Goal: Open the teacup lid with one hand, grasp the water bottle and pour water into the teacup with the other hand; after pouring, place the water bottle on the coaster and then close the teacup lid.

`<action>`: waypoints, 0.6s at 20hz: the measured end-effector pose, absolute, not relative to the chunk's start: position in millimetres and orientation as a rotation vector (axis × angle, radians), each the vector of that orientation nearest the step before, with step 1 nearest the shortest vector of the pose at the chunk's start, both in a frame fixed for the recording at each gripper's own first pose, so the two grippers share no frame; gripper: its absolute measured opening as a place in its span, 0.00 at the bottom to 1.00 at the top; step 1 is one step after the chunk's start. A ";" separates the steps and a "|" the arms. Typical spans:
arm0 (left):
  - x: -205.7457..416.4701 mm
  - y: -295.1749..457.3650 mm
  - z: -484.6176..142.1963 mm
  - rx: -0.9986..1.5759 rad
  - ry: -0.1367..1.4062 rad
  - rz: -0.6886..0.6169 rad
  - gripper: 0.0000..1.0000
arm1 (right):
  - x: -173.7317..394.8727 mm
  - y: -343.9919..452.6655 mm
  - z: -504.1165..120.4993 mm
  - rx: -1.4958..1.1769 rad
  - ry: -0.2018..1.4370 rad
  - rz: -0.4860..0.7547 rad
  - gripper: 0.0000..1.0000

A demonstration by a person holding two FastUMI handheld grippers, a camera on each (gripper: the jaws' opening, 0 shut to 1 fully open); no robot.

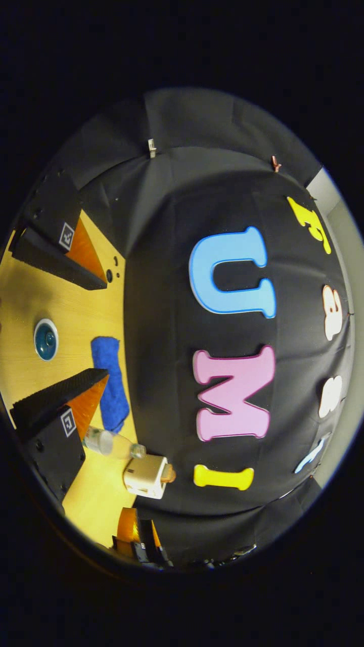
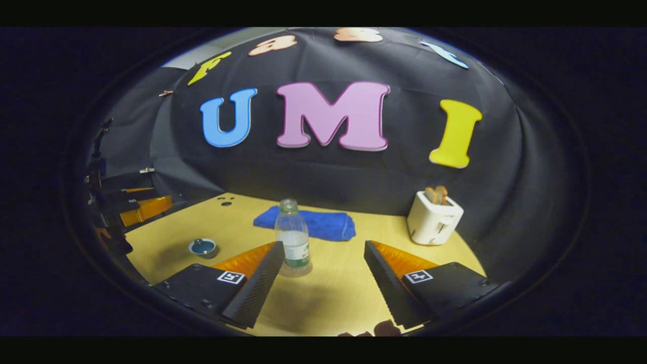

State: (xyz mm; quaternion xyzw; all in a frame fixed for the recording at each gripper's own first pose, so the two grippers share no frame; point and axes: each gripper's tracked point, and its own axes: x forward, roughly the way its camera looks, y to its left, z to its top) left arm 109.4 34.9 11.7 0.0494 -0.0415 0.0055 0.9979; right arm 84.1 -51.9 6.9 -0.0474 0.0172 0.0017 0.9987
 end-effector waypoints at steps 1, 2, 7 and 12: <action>100.0 31.3 30.8 0.090 -0.103 0.012 0.97 | 72.5 -55.2 22.6 -0.081 0.015 -0.005 0.98; 89.7 28.7 48.8 0.084 -0.122 0.013 0.97 | 61.2 -58.0 38.2 -0.059 -0.007 -0.013 0.98; 43.7 2.4 115.0 0.043 -0.200 -0.015 0.97 | 9.8 -69.1 92.0 0.069 -0.098 -0.019 0.98; 9.4 -12.9 125.7 -0.027 -0.187 -0.046 0.96 | -31.4 -88.2 107.7 0.093 -0.148 -0.085 0.99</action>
